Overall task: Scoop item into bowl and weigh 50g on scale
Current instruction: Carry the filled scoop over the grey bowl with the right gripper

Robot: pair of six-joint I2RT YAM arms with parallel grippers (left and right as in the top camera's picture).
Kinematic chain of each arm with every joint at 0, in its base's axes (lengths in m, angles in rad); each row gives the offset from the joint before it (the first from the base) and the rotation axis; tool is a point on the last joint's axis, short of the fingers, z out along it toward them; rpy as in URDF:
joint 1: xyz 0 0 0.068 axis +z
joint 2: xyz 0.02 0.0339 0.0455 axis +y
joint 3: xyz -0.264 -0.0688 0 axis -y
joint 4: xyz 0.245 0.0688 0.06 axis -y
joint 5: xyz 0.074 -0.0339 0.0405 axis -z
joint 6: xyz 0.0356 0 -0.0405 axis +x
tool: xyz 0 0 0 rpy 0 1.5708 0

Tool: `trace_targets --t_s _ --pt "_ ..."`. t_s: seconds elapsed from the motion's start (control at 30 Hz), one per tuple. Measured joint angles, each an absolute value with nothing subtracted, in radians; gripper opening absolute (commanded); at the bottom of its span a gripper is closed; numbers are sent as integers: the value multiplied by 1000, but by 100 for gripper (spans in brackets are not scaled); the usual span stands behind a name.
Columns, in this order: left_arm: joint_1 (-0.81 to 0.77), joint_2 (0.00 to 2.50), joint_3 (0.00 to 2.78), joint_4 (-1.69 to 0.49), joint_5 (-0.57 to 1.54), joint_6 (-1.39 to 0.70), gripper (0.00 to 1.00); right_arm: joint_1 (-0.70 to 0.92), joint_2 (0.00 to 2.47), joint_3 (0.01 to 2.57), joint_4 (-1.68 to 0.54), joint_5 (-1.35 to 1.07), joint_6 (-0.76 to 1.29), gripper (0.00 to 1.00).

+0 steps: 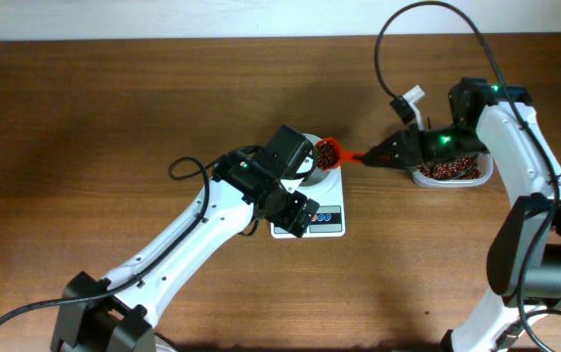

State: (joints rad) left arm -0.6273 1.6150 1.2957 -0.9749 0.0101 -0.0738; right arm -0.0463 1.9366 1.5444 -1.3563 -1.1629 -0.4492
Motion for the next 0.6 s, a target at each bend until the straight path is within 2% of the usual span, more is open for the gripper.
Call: trace_targets --t_s 0.27,0.6 --pt "-627 1615 1296 -975 10 -74 99 -33 1937 1564 -1349 -1149 -444 4" --pt "-627 1615 1296 -975 10 -74 99 117 1937 1806 -1351 -818 -343 4"
